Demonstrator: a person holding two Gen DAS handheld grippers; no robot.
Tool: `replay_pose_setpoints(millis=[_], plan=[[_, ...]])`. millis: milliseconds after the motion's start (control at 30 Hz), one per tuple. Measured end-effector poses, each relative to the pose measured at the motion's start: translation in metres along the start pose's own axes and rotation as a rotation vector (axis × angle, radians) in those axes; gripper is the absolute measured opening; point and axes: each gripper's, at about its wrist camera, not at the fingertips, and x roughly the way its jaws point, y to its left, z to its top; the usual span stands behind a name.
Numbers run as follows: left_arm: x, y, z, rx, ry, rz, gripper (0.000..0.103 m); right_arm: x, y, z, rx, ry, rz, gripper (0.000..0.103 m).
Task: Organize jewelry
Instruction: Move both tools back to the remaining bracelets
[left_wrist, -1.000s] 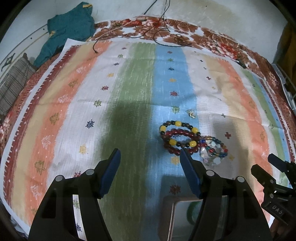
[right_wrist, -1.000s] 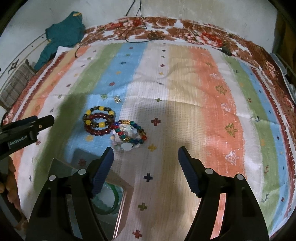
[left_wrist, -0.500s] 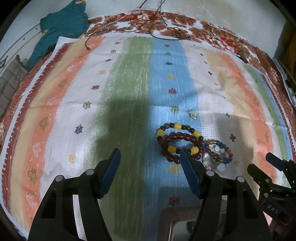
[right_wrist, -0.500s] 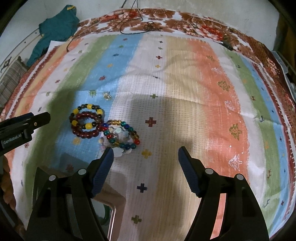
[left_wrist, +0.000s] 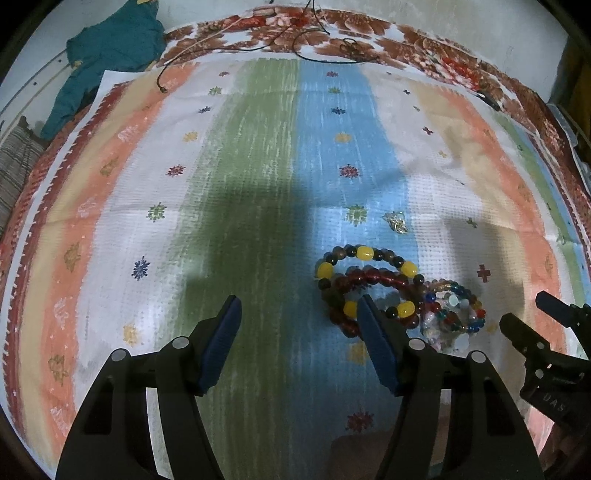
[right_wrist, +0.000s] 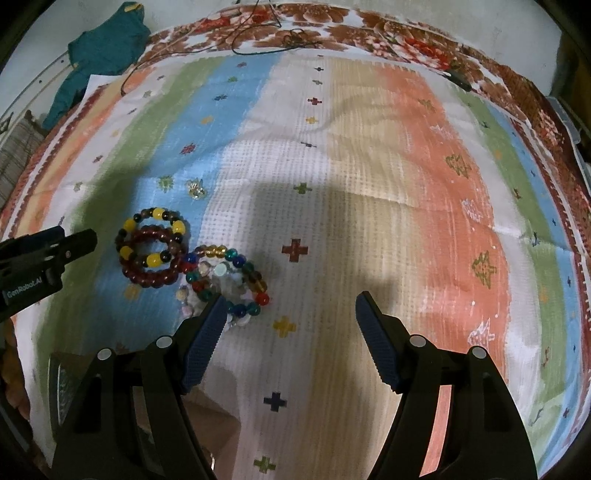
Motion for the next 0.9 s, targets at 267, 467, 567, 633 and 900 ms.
replay_pose_setpoints(millis=[267,467,567,633,900], plan=[[0.017,-0.005,0.006,0.018,0.021,0.002,0.058,0.020,0.004,0.009,-0.018,0.032,0.003,0.064],[0.026,-0.005,0.009,0.026,0.032,0.009,0.058,0.032,0.003,0.010,-0.029,0.056,-0.012,0.064],[0.030,-0.005,0.009,0.030,0.039,0.013,0.057,0.038,0.002,0.009,-0.033,0.070,-0.024,0.061],[0.034,-0.006,0.008,0.036,0.044,0.017,0.056,0.041,0.001,0.009,-0.033,0.077,-0.021,0.061],[0.043,0.001,0.003,0.038,0.054,0.037,0.042,0.045,-0.002,0.012,-0.022,0.076,0.003,0.057]])
